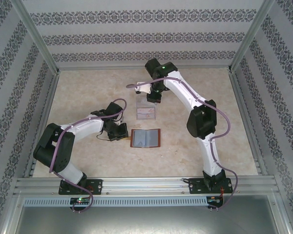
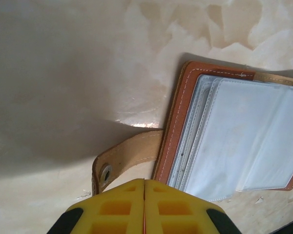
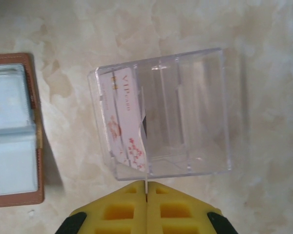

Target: Take the credit cards out of the card holder

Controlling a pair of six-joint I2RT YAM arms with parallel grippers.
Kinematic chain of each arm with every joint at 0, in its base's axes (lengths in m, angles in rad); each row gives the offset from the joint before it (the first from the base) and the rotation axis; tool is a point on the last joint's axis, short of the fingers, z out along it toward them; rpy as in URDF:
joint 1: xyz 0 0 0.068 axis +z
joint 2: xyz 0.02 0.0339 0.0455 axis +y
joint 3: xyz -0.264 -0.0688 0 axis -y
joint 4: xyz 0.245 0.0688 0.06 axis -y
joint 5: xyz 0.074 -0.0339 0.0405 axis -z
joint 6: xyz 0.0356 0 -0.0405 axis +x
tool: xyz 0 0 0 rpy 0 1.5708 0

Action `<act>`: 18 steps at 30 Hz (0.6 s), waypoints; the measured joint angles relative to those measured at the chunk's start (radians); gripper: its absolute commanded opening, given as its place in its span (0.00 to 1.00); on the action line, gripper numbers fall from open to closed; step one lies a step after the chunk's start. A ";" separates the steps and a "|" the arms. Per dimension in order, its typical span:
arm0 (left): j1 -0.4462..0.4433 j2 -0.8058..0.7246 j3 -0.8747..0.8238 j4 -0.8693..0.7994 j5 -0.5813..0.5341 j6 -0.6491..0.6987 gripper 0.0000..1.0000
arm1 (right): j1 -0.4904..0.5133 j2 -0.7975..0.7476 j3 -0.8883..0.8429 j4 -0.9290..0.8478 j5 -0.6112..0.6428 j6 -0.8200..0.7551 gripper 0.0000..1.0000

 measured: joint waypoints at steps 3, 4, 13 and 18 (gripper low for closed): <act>0.000 -0.006 -0.002 0.000 0.000 0.000 0.08 | 0.000 0.054 0.085 -0.033 0.008 -0.027 0.00; 0.001 -0.007 -0.002 -0.001 0.000 0.000 0.08 | 0.000 0.071 0.109 -0.042 0.010 -0.036 0.00; 0.011 -0.008 -0.002 -0.002 -0.003 0.000 0.08 | 0.001 0.159 0.199 -0.086 0.013 -0.071 0.00; 0.013 -0.008 -0.002 -0.003 -0.003 -0.001 0.08 | 0.003 0.190 0.204 -0.103 0.013 -0.075 0.00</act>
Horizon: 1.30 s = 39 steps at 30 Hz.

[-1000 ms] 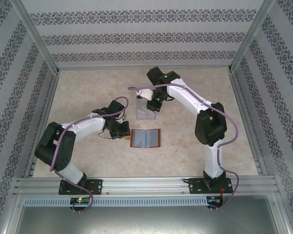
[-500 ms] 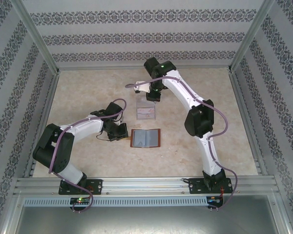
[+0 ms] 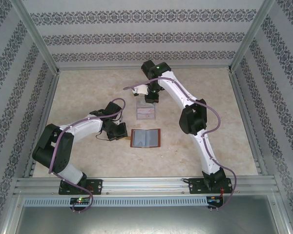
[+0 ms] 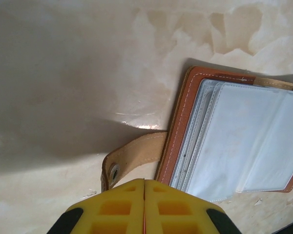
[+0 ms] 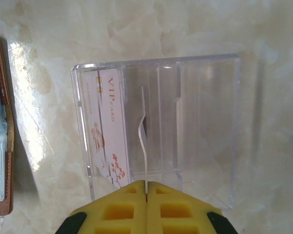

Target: Take the credit cards out of the card holder

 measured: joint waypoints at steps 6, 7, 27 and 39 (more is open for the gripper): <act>0.000 0.000 0.000 0.000 0.000 0.000 0.08 | 0.011 0.041 0.003 -0.018 0.000 0.000 0.00; 0.000 0.000 0.000 0.000 0.000 0.000 0.08 | 0.011 0.045 0.003 -0.023 0.000 0.000 0.00; 0.000 0.000 -0.002 0.000 0.001 -0.003 0.08 | 0.026 0.056 0.010 -0.058 -0.007 -0.021 0.20; 0.000 0.000 -0.002 0.001 0.005 -0.004 0.09 | 0.026 0.038 0.009 0.029 0.050 0.005 0.22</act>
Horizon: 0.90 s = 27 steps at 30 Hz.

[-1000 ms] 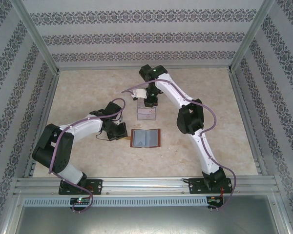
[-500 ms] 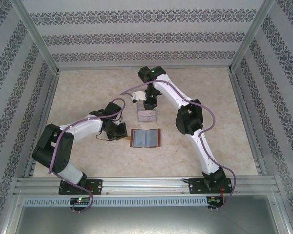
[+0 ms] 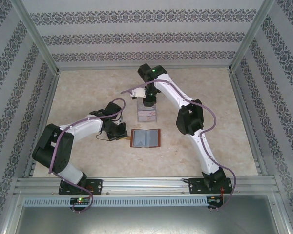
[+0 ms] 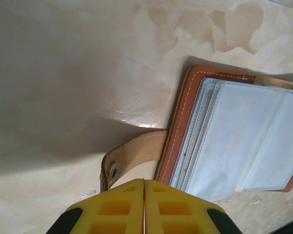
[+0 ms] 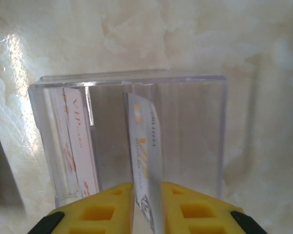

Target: Take the credit cards out of the card holder

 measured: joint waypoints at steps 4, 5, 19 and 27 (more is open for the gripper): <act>0.000 0.000 0.000 0.000 0.006 -0.003 0.09 | 0.000 -0.035 -0.018 0.036 0.018 0.005 0.24; 0.000 0.000 0.000 0.000 0.007 -0.002 0.09 | 0.000 -0.046 -0.026 0.047 0.024 0.006 0.24; 0.000 0.000 0.000 0.003 0.018 -0.003 0.09 | 0.000 -0.070 -0.118 0.128 0.049 0.027 0.25; 0.000 0.000 0.000 0.004 0.019 -0.004 0.09 | 0.000 -0.070 -0.151 0.158 0.048 0.031 0.26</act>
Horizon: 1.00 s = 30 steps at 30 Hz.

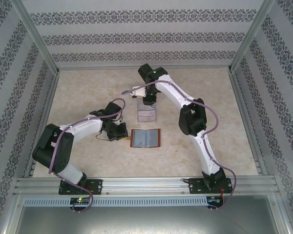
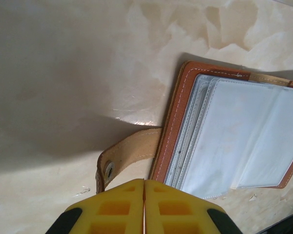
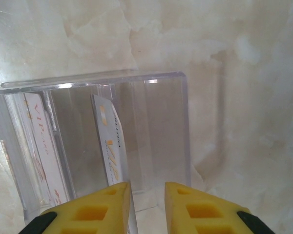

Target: Take the credit cards out of the card holder

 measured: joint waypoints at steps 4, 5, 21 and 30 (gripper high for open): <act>0.000 0.000 0.000 0.001 0.000 -0.001 0.09 | 0.000 0.000 -0.009 0.006 0.000 0.000 0.26; 0.000 0.000 0.000 0.002 0.000 -0.002 0.09 | 0.000 0.000 -0.012 0.008 0.000 0.000 0.26; 0.000 0.000 -0.002 0.004 0.005 -0.003 0.09 | 0.000 0.000 -0.026 0.008 -0.042 0.004 0.26; 0.000 0.000 -0.002 0.022 0.016 -0.004 0.09 | 0.000 -0.121 -0.196 0.114 -0.053 0.114 0.26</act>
